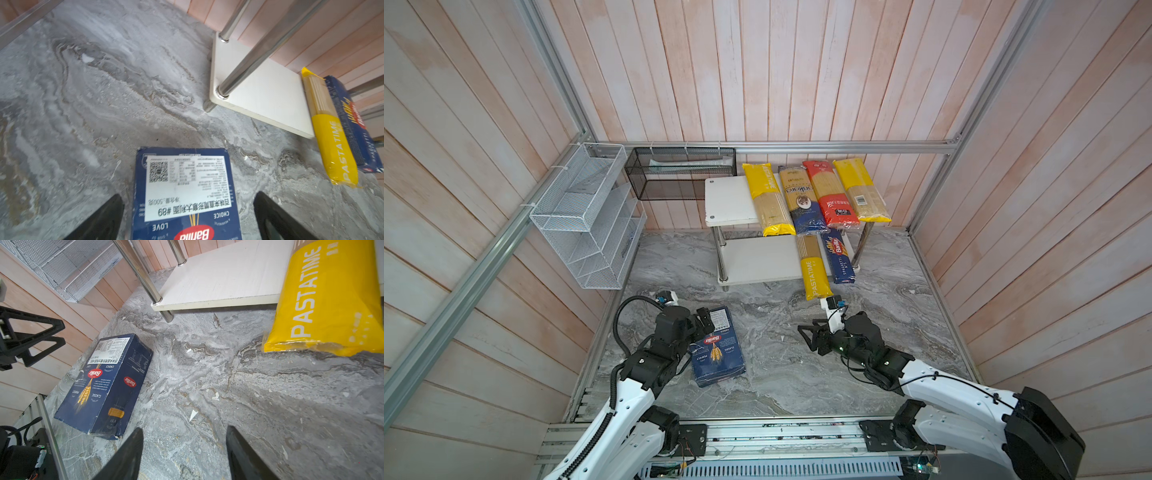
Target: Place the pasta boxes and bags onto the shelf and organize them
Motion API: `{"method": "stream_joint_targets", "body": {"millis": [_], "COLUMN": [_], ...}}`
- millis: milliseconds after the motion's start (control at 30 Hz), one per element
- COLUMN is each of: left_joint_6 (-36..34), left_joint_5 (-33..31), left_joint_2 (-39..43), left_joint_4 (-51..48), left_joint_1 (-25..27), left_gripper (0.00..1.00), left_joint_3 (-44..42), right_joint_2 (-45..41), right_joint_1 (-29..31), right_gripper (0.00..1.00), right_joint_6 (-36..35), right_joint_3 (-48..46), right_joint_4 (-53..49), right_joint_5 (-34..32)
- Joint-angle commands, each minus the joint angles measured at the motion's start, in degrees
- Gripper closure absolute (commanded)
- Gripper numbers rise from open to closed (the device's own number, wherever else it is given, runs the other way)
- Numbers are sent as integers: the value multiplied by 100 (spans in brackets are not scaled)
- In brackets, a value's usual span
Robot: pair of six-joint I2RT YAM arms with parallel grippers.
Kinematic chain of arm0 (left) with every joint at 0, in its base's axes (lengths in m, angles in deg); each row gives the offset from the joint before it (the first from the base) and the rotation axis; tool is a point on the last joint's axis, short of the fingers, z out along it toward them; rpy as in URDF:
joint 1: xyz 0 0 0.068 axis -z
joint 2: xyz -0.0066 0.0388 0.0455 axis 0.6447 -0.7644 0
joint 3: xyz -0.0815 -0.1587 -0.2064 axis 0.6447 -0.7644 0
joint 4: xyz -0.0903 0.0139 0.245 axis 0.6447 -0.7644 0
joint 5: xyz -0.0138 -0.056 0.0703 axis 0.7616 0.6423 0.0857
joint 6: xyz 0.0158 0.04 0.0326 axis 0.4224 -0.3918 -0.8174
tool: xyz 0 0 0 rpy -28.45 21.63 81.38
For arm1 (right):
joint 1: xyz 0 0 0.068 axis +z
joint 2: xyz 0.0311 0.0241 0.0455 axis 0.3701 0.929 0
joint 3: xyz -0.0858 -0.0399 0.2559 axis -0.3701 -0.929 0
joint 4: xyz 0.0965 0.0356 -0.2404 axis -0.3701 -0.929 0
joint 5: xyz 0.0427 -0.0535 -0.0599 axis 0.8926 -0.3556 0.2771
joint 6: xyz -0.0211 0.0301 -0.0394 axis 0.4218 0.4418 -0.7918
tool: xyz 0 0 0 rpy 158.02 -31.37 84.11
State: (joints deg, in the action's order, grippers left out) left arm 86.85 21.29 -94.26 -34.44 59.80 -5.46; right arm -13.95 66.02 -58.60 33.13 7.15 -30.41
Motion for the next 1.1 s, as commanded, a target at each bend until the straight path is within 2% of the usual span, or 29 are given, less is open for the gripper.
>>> {"method": "stream_joint_targets", "body": {"millis": [0,233,400,633,767,933,1067], "left_joint_6": [611,662,854,1014,1053,1317,1480], "left_joint_5": [-348,-285,164,384,773,852,592], "left_joint_2": [38,29,100,147,201,-314,-1076], "left_joint_4": [-510,-703,-509,-79,396,980,1539], "left_joint_1": [27,135,252,697,891,1404,2219], "left_gripper": [0,0,0,0,0,0,0], "left_joint_3": [-127,-249,-584,-857,-976,-1115,-915], "right_joint_2": [289,681,489,104,-134,-367,-580], "right_joint_1": [42,44,43,44,43,44,36], "right_gripper": [36,34,34,34,34,34,34], "right_joint_6": [-20,-130,-115,-108,-48,38,7], "right_joint_3": [-85,140,37,-51,-152,-258,-310], "right_joint_4": [512,350,376,253,254,223,46], "right_joint_5": [241,478,432,283,149,-54,-239]}}
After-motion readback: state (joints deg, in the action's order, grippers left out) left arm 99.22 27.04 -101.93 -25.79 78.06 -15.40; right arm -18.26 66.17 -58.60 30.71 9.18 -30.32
